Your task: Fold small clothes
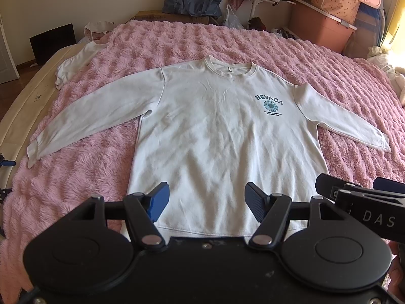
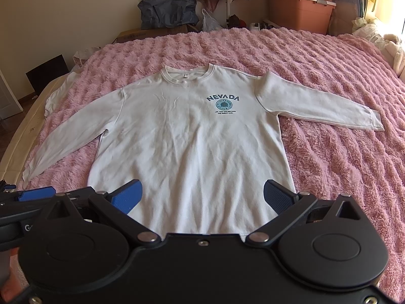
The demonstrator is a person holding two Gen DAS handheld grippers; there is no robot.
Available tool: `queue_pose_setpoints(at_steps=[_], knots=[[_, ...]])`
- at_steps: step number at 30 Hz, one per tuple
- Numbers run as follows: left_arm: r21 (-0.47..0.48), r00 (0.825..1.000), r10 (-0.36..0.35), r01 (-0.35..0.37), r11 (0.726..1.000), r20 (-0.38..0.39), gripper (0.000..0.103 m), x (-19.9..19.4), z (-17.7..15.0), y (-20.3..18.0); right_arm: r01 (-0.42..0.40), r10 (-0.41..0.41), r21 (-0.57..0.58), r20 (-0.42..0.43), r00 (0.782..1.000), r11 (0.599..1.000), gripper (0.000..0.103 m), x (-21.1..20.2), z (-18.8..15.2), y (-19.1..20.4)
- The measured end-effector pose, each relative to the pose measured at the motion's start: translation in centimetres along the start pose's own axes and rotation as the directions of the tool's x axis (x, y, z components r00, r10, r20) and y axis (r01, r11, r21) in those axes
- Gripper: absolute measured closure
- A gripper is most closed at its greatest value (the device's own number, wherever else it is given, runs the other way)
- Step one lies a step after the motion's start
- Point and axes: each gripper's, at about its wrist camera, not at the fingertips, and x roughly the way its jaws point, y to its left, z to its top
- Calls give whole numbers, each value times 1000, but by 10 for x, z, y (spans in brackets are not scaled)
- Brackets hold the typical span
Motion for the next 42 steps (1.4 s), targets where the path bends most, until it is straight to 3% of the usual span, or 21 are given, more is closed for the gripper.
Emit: queue_pose_setpoints(at_steps=[42], knots=[[2,1000,9,-9,1000,-23,34,9,-2,0,3,-3,11,-11,1000,1000,0,4,-2,-4]])
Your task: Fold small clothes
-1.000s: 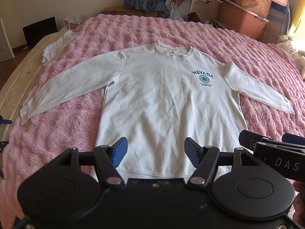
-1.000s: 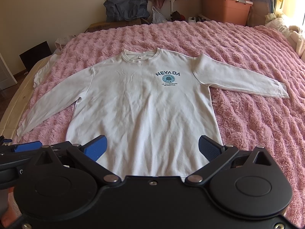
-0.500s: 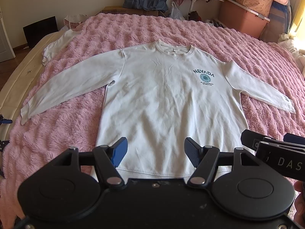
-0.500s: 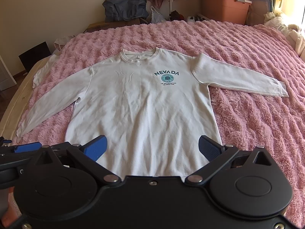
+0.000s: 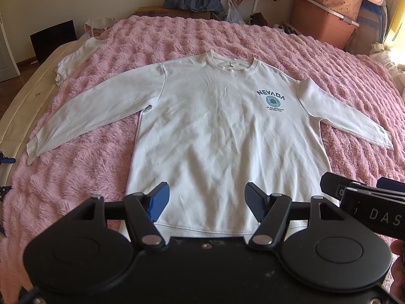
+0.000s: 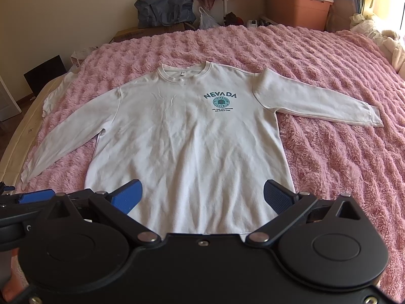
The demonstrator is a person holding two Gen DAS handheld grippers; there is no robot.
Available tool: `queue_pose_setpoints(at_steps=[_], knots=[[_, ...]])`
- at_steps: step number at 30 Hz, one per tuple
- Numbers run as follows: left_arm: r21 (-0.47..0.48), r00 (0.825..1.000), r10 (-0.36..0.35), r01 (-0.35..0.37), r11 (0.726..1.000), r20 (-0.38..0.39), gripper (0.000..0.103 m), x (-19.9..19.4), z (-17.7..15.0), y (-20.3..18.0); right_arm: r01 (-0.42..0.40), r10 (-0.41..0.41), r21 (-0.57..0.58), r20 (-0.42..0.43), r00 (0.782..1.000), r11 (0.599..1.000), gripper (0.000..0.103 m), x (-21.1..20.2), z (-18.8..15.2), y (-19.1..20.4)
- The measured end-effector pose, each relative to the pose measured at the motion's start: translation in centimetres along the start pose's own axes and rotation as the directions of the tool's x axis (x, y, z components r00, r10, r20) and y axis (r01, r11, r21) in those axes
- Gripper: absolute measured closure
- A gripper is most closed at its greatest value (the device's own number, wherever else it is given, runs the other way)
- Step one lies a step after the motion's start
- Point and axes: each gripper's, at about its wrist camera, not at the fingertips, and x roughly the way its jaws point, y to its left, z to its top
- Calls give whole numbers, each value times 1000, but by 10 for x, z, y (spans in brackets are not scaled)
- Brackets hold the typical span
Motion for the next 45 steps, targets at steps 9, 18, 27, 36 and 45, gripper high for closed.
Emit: queue_pose_setpoints(at_steps=[9,18,27,36,45], knots=[[-1,1000,6,-6,1000,-12,34,4,6,-1,-2,2,2,-7,1000,1000,0,5,0,-1],[2,1000,0,0,1000,-19,34,11,9,-3,-1,1,6,-12,1000,1000,0,9,1,-1],[50,993,-114,114,992,-4,34,42,37,-27,46,-41,-21,187,982,999,0,21,-4,-37],[85,944,-330,330,940,-12,34,115,86,-90,69,-110,182,226,968,981,27,54,21,-159],[103,895,-445,445,889,-27,34,217,124,-170,161,-262,361,252,931,919,80,117,32,-298]])
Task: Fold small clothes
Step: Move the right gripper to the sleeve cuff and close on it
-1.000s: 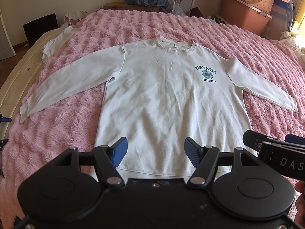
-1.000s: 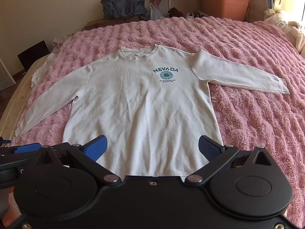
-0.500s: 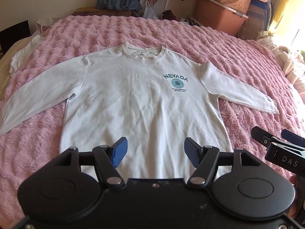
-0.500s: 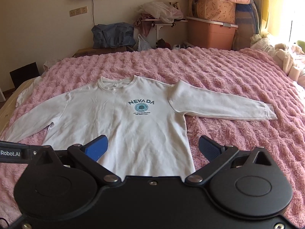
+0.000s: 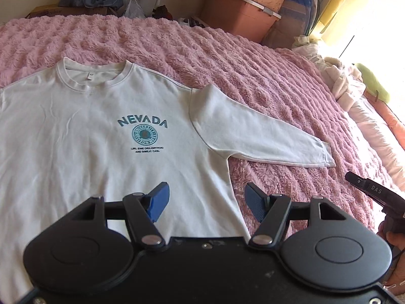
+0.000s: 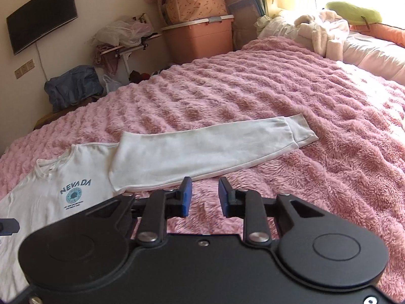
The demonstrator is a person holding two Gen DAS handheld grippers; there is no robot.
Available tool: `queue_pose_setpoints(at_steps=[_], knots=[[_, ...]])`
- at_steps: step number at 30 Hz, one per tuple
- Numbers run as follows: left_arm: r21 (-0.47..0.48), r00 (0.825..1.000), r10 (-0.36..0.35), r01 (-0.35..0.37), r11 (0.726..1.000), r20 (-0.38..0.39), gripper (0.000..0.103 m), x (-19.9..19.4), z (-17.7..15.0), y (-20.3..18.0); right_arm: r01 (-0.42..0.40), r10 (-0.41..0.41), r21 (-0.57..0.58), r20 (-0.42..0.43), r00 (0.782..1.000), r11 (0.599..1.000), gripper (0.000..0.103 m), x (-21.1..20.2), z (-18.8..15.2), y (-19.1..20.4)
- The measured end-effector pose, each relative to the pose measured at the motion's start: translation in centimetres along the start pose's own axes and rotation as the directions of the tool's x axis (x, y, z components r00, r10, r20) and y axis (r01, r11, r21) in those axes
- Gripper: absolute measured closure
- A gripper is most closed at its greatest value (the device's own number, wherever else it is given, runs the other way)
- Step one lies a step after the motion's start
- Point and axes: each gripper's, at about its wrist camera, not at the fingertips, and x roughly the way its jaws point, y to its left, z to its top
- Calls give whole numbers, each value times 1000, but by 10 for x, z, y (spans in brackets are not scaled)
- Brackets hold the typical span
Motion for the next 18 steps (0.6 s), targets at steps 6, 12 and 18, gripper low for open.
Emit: queue_pose_setpoints(at_steps=[6,12,18], knots=[[-18,999,-1,0,1000,-54,34,79,19,-11,87,-95,169,39,995,982,81,71,19,-81],[-2,996,0,0,1000,-87,34,124,26,-14,133,-141,388,-8,990,912,86,136,25,-151],[18,994,-13,15,1000,-113,34,165,31,-23,131,-141,531,-22,990,837,86,177,23,-191]])
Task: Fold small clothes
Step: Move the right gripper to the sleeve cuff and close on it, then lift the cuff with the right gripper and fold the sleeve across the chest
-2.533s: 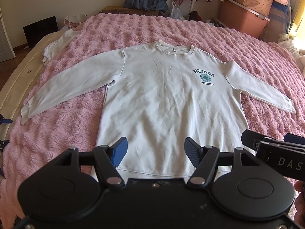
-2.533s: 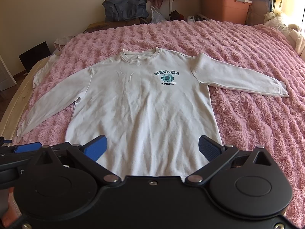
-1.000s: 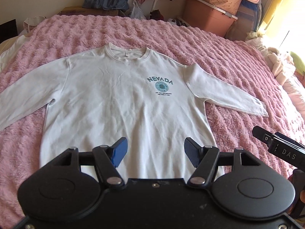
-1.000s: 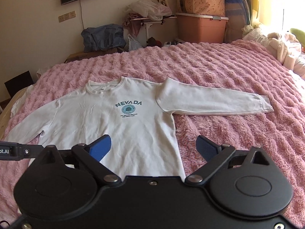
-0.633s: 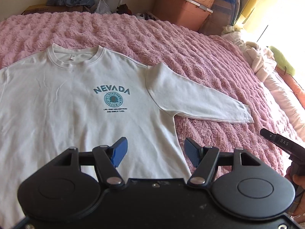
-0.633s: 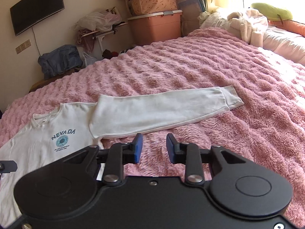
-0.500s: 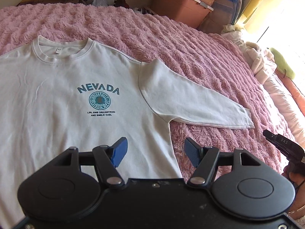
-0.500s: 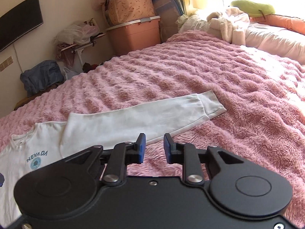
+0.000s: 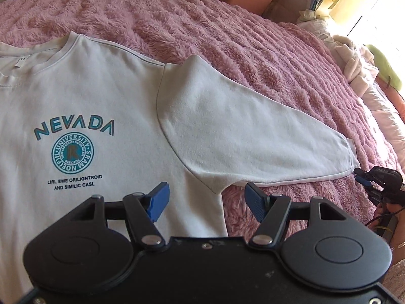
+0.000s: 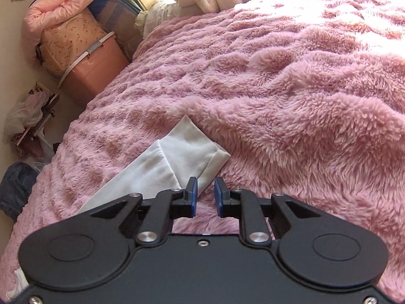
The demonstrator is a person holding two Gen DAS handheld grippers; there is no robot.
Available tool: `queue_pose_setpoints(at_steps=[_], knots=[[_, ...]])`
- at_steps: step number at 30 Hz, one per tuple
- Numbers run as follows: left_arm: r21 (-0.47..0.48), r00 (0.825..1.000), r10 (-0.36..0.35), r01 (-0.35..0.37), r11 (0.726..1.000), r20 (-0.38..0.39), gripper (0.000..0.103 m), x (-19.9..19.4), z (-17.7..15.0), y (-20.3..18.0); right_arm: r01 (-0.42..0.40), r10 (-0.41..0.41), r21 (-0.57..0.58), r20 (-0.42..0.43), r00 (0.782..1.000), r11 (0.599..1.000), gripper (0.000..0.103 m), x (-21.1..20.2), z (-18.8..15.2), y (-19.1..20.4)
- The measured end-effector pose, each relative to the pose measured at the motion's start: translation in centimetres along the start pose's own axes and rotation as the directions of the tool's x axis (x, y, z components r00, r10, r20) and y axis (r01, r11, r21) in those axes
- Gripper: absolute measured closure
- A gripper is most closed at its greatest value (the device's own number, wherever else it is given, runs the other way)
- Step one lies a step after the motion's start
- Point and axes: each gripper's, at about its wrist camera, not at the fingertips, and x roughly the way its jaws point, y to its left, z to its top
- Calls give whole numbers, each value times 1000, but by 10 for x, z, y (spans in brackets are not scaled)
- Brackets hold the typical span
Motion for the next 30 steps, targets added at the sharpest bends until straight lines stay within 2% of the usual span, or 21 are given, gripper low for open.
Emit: queue_pose_setpoints(at_steps=[4,9,16,18,20,23,26,30], knots=[[11,1000,-14,14,1000,-24,34,20,3,-6,-27,27,118,-4,1000,993,86,17,5,-15],[26,999,-8,10,1000,-47,34,37,1,-13,-34,34,132,4,999,991,86,25,10,-15],[42,999,-1,3,999,-50,34,40,-3,-14,-37,35,220,14,999,975,84,28,14,-21],[50,999,3,0,999,-53,34,43,-3,-15,-38,34,214,23,999,976,91,27,15,-19],[55,998,10,-6,998,-61,34,46,-4,-15,-54,46,194,46,998,980,94,20,15,-16],[68,998,13,-8,998,-63,33,48,-4,-16,-129,113,187,93,989,974,94,2,19,-11],[64,998,6,-2,998,-61,33,49,-4,-14,-168,149,165,123,981,972,94,-19,28,2],[53,997,-10,13,999,-74,33,51,-2,-11,-253,230,130,175,957,959,94,-49,40,29]])
